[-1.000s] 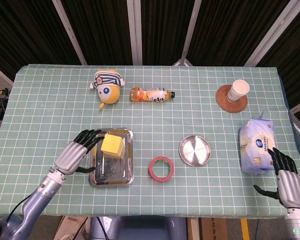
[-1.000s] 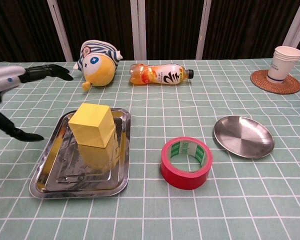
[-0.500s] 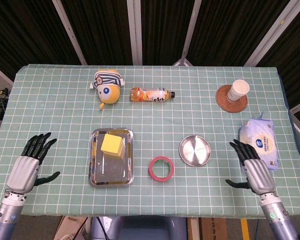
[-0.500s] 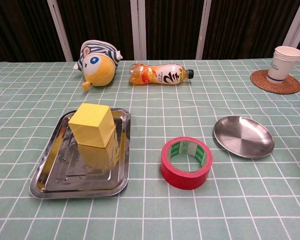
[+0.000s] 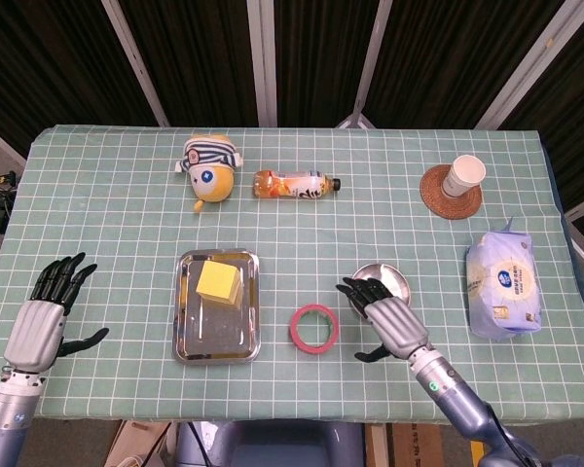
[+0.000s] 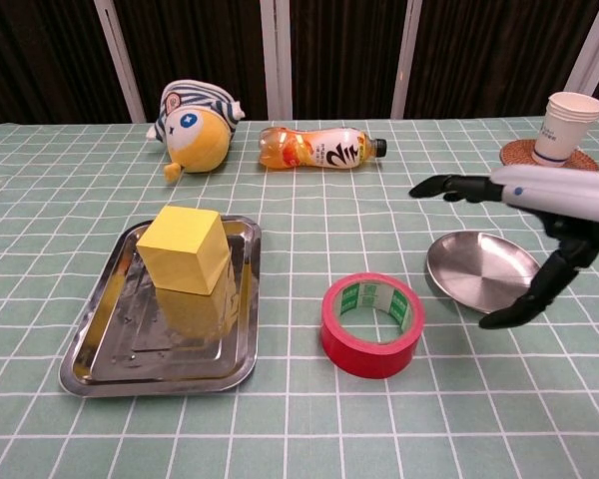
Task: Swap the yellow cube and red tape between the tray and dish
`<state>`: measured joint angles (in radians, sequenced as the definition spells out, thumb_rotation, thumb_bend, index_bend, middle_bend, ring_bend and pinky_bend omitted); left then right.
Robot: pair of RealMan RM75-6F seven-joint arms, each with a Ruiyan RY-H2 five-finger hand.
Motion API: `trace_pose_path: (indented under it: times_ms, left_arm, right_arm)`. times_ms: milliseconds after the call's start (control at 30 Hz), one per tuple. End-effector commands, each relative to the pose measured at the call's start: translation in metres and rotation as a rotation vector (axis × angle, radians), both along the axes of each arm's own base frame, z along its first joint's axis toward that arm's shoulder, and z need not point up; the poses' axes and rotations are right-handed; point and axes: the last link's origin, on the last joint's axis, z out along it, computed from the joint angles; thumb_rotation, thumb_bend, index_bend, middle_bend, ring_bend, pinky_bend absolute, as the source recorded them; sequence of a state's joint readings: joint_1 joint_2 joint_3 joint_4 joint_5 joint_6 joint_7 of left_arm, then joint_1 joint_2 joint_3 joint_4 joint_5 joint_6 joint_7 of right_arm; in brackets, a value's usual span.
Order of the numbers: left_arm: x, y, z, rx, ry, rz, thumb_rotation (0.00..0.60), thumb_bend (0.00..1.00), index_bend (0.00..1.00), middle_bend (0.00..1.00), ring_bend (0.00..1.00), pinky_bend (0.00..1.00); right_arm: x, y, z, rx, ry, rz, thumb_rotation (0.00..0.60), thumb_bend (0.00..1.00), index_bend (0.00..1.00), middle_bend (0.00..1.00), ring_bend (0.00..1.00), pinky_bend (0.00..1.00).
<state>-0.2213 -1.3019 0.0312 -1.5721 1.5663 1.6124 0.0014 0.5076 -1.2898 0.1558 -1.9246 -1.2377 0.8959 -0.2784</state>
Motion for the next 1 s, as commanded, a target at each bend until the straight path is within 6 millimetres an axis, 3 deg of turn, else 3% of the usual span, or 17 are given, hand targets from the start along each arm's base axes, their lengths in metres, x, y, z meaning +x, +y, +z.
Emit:
trace_pose_path:
  times_ms: [33,467,667,900,1000]
  left_arm:
    - [-0.001,0.001,0.0,0.001,-0.005,0.007,0.6,0.0,0.12,0.0,0.0,0.03]
    - [-0.001,0.002,-0.003,0.006,-0.001,0.017,0.6,0.0,0.12,0.0,0.0,0.03]
    - [-0.001,0.003,-0.002,0.029,-0.017,0.025,0.6,0.0,0.12,0.0,0.0,0.03]
    - [-0.001,0.003,-0.002,0.047,-0.039,0.032,0.6,0.0,0.13,0.0,0.0,0.04]
    - [-0.001,0.003,-0.002,0.048,-0.045,0.031,0.6,0.0,0.13,0.0,0.0,0.04]
  right_arm:
    - [0.017,-0.001,-0.018,0.049,0.012,0.022,0.6,0.02,0.0,0.0,0.0,0.0]
    - [0.025,-0.013,-0.054,0.097,0.031,-0.005,0.6,0.02,0.0,0.0,0.0,0.0]
    - [0.026,-0.016,-0.061,0.09,0.041,-0.003,0.6,0.02,0.0,0.0,0.0,0.0]
    - [0.029,-0.016,-0.068,0.086,0.03,-0.006,0.6,0.02,0.01,0.08,0.1,0.0]
    - [0.031,-0.015,-0.07,0.083,0.027,-0.002,0.6,0.02,0.05,0.14,0.15,0.0]
